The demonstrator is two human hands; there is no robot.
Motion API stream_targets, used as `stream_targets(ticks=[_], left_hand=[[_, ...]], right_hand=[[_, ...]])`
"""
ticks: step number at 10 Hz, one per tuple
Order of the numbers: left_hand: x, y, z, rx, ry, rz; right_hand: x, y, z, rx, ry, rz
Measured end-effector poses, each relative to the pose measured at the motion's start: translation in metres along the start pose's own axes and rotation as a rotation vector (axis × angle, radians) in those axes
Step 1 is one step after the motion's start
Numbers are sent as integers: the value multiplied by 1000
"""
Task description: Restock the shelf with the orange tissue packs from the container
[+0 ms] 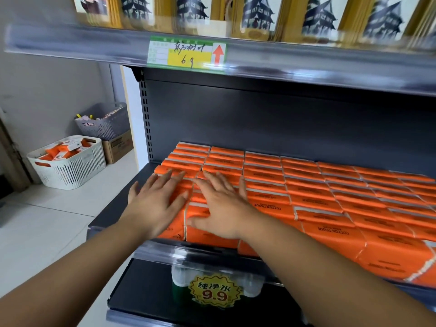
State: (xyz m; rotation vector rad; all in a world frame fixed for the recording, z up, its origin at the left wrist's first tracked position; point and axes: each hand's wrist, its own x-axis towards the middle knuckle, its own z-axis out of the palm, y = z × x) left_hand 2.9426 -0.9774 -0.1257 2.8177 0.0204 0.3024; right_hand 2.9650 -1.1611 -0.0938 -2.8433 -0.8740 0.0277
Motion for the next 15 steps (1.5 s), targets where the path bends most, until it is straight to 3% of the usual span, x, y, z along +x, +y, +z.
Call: stream_targets(ticks=[2,5,7,8,10,12,15], left_hand=[[0,8,9,144,-75,7],[2,8,14,140,-49,-10],[-1,13,15,229,-59,-1],[0,12,17,239,-61,-6],[5,17,1,295,-192,-7],[-2,51,-30,115,30,36],[-31,122,-57,239,-117,128]], right_hand=[[-11,31,0,-96,-187,139],[-14,37,8,-40,-143,136],[-26,32,5,-218,20,65],[-42,39,0,-186,77,70],[-87,86,-20,-132,91,239],[-144,122,-55,-138,127,411],[-215,134,-87,-140,139,553]])
